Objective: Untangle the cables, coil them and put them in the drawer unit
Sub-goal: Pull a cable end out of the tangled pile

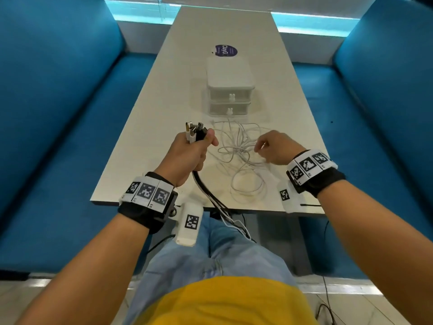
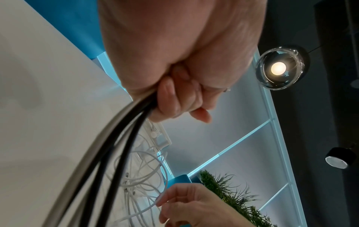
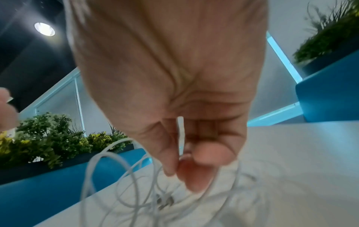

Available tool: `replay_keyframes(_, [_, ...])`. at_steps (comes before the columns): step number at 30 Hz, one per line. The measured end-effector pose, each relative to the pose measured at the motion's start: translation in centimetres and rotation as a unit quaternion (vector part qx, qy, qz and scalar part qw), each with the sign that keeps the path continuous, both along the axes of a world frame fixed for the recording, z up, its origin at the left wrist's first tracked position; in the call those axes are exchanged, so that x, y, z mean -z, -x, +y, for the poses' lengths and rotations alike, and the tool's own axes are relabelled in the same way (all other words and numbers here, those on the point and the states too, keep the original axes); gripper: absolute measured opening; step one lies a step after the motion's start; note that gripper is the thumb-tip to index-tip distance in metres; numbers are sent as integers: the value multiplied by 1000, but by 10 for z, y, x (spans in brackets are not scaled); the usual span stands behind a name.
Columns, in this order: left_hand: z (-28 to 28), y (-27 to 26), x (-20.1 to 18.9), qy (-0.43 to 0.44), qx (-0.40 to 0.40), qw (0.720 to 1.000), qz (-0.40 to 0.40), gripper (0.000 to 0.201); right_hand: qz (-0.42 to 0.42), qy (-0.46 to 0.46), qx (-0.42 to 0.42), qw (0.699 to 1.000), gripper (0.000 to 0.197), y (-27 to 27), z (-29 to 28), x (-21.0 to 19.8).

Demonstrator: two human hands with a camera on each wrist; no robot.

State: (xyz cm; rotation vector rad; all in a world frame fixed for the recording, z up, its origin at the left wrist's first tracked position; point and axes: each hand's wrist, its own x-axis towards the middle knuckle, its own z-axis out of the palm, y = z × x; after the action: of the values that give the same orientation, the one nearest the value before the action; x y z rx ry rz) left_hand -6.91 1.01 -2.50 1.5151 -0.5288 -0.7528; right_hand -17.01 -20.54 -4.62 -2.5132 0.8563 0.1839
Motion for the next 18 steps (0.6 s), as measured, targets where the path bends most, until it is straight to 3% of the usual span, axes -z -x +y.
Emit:
replay_keyframes(2, [-1,-2,3,-1,-11,1000,8,31,-29,30,23,999,20,-5,-7,1])
replay_keyframes(11, [-10,0,10,-12,-19,1000,18,32,27,109,-4,994,37,-23,-4,24])
replay_keyframes(18, [-15,0,5,-43,17,999,-11,33,3,130,-15,991,10,-16,-1,26])
